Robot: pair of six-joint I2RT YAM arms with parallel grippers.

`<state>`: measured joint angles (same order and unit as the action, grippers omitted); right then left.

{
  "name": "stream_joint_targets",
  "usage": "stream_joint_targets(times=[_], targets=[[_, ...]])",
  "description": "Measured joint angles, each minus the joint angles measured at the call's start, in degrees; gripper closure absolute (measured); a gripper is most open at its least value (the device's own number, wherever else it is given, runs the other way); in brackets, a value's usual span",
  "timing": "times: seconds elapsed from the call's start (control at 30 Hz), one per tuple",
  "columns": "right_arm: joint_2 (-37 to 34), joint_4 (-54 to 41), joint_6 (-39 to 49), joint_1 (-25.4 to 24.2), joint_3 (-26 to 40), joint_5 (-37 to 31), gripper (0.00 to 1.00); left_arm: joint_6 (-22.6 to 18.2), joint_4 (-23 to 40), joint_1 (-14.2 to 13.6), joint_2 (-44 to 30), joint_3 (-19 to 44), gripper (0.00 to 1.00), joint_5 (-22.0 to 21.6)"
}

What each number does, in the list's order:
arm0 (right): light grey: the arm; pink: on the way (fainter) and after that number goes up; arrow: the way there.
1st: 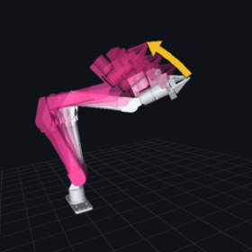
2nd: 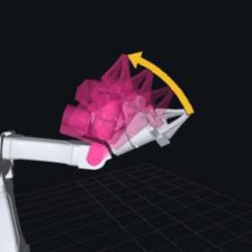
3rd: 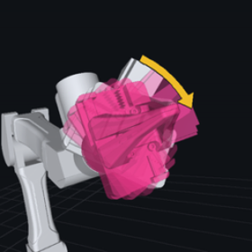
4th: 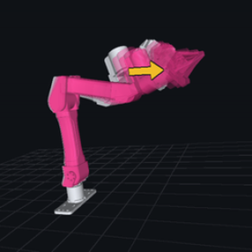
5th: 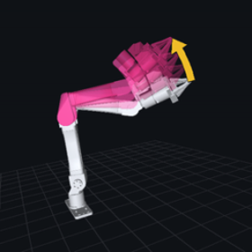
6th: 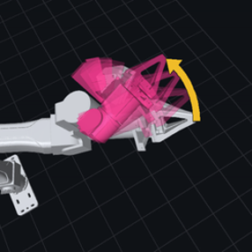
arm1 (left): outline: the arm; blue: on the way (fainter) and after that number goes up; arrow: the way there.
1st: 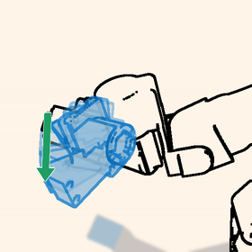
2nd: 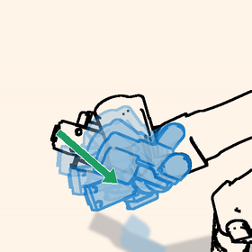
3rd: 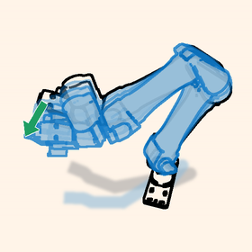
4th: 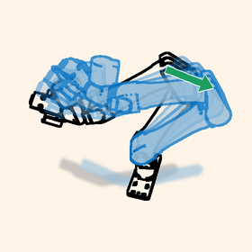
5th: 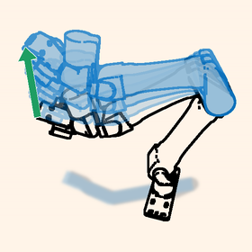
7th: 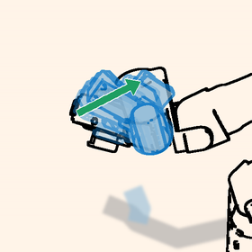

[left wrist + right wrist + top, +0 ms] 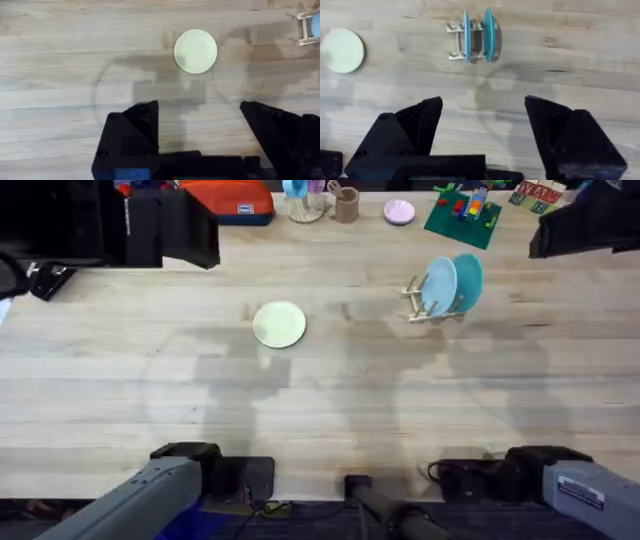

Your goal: Pick up the plates from the table one by one and place each into a slot on the dish rack.

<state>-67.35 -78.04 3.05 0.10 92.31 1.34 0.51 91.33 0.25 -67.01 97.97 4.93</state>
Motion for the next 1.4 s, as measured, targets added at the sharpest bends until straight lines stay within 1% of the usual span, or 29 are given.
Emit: stream_joint_targets(times=[0.27, 0.3, 0.33, 0.47, 0.5, 0.53, 0.63, 0.77, 0.9, 1.0, 1.1, 1.23, 1.3, 1.4], targets=[[0.0, 0.0, 0.0, 0.0, 0.0, 0.0, 0.007, 0.0, 0.2, 0.0, -0.5, 0.0, 0.009, 0.0], [0.0, 0.0, 0.0, 0.0, 0.0, 0.0, 0.007, 0.2, 0.2, 0.0, -0.5, 0.0, 0.060, 0.0], [0.0, 0.0, 0.0, 0.0, 0.0, 0.0, 0.007, 0.4, 0.2, 0.0, -0.5, 0.0, 0.184, 0.0], [0.0, 0.0, 0.0, 0.0, 0.1, 0.0, 0.007, 0.4, 0.2, 0.0, -0.5, 0.0, 0.820, 0.0], [0.0, 0.0, 0.0, 0.0, 0.1, 0.0, 0.007, 0.2, 0.2, 0.0, -0.5, 0.0, 0.920, 0.0], [0.0, 0.0, 0.0, 0.0, 0.1, 0.0, 0.007, 0.3, 0.5, 0.0, -0.5, 0.0, 0.949, 0.0], [0.0, 0.0, 0.0, 0.0, 0.1, 0.0, 0.007, 0.4, 1.9, 0.0, -0.5, 0.0, 0.960, 0.0], [0.0, 0.0, 0.0, 0.0, 0.1, 0.0, 0.007, 1.2, 2.3, 0.0, -0.5, 0.0, 0.960, 0.7], [0.0, 0.0, 0.0, 0.0, 0.1, 0.0, 0.007, 1.2, 2.3, 0.1, -0.5, 0.0, 0.959, 3.3], [0.0, 0.0, 0.0, 0.0, 0.1, 0.0, 0.007, 0.0, 2.3, 1.1, -0.5, 0.0, 0.959, 6.6], [0.0, 0.0, 0.0, 0.0, 0.1, 0.0, 0.007, -1.5, 2.3, 3.0, -0.5, 0.0, 0.959, 9.5], [0.0, 0.0, 0.0, 0.0, 0.1, 0.0, 0.007, -4.3, 2.0, 7.2, -0.5, -0.6, 0.959, 14.0], [0.0, 0.0, 0.0, 0.0, 0.2, 0.0, 0.007, -6.1, 1.9, 9.4, -0.5, -2.2, 0.959, 16.5], [0.0, 0.0, 0.0, 0.0, 0.2, 0.0, 0.007, -9.3, 1.0, 12.9, -0.9, -6.0, 0.959, 21.0]])
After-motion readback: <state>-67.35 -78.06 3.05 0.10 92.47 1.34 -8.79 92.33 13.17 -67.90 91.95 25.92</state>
